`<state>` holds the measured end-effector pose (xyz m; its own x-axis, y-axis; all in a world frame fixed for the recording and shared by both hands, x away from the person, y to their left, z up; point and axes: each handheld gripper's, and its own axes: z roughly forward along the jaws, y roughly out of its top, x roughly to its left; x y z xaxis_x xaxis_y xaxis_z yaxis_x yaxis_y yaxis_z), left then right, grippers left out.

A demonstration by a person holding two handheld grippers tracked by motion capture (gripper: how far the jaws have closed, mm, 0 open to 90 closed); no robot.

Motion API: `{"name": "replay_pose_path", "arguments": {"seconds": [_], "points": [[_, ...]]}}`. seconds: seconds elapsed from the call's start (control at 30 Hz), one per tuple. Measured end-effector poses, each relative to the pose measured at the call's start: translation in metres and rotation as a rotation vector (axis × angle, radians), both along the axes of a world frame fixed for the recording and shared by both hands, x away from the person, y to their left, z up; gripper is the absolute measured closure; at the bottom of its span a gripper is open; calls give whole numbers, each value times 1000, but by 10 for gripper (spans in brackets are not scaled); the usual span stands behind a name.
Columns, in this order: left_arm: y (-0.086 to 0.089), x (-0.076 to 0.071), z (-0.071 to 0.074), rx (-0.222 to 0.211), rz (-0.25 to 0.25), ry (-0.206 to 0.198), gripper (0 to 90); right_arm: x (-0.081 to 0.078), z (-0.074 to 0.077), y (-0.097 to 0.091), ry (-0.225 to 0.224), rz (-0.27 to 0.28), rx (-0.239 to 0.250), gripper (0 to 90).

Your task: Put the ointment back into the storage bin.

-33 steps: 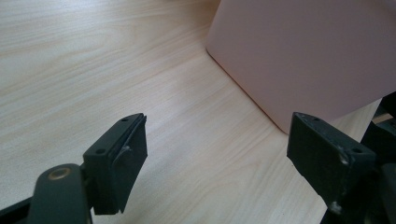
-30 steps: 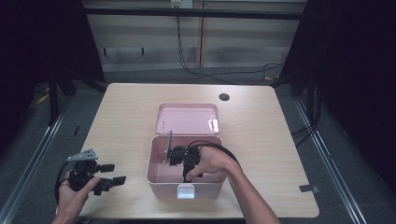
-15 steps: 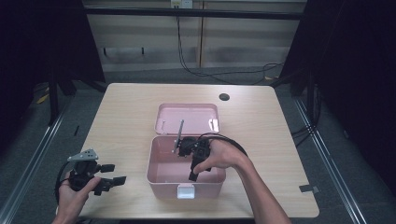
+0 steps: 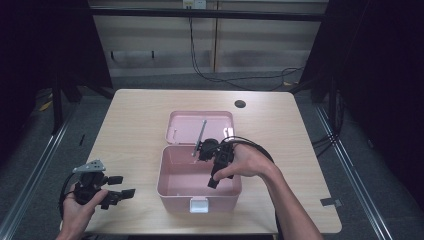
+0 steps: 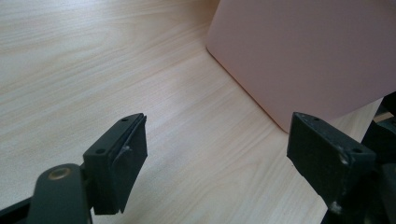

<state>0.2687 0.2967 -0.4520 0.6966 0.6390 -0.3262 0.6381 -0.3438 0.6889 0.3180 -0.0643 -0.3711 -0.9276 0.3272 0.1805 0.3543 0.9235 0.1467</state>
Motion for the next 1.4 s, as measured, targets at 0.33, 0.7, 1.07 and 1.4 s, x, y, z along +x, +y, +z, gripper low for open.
{"name": "replay_pose_path", "arguments": {"seconds": [0.33, 0.7, 1.07, 1.4], "points": [[0, 0, 0, 1, 0, 2, 200, -5, 30, -19, -48, -21, 35, 444], [0, 0, 0, -2, 6, 2, 200, -14, 48, -39, -94, -56, 40, 406], [1, 0, -1, 10, 16, 1, 200, -27, 54, -80, -121, -139, 66, 375], [2, 0, -1, 7, 15, 2, 200, -36, 49, -115, -133, -221, 64, 377]]}}
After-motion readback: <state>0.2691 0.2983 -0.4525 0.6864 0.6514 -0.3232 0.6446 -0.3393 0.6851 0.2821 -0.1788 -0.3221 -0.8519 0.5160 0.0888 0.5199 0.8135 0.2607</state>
